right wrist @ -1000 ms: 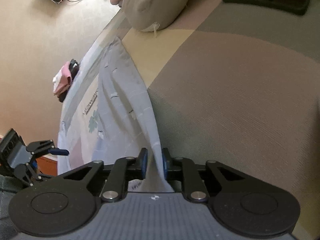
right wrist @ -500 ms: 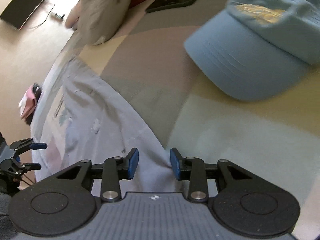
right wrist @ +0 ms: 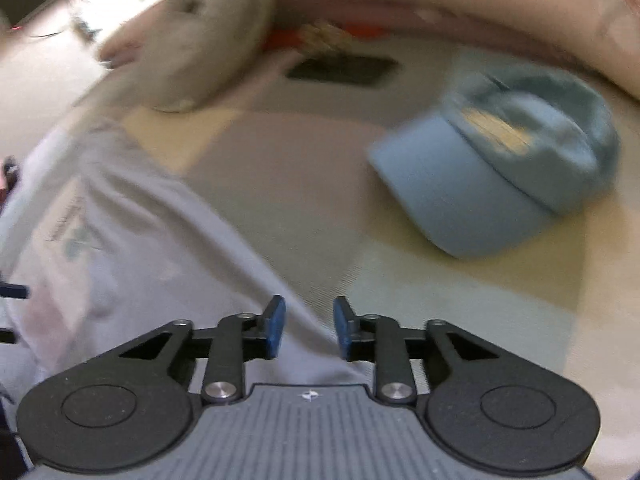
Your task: Fold clothes
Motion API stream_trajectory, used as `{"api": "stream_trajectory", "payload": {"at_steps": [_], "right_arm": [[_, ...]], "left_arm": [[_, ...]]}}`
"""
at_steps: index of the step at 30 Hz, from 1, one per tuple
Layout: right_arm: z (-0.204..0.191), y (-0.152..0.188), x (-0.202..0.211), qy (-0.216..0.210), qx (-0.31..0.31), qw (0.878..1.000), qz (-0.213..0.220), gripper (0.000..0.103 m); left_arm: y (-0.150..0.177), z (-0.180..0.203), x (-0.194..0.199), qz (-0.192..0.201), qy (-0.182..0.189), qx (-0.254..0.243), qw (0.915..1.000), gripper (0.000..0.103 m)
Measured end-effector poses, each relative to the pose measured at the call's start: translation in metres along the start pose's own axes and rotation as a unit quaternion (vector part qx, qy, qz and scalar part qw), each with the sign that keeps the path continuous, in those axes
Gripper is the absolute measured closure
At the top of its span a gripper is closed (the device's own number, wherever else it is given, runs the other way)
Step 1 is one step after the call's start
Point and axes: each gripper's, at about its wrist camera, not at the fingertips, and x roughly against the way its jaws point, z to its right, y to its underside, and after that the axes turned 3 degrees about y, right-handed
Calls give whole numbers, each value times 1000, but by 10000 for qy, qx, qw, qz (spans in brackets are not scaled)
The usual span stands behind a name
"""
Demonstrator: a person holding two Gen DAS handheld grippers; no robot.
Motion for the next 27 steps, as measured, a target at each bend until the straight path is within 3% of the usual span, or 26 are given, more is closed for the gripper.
{"api": "stream_trajectory", "payload": {"at_steps": [3,5,9,12,13,14,16,21,27], "right_arm": [[-54,-12,-13,-331,632,9974,-9,57],[-93,-18,-30,-576,951,9938,-91,48],[-159,-16,-65,-985,1510,9829,-371,44],[-193,-2,-89,-1043,1730,9771,-669,39],[-201,2,-96,-1021,1756,9764,-733,31],[-206,6,-99,-1025,1763,9766,-688,16],[-210,14,-100,-1155,1685,9771,-593,0],[-216,15,-97,-892,1282,9859,-596,0],[-210,-32,-92,-1329,471,9883,-582,0]], "left_arm": [[-1,-8,7,79,-252,79,9996,28],[0,-16,13,134,-409,137,9990,28],[3,-34,26,234,-690,267,9970,28],[8,-48,34,268,-854,333,9954,27],[11,-54,35,272,-887,350,9951,27],[13,-58,36,278,-892,373,9949,27],[16,-71,38,287,-840,457,9950,27],[23,-101,42,338,-690,646,9950,27],[24,-132,45,528,-400,815,9945,27]]}}
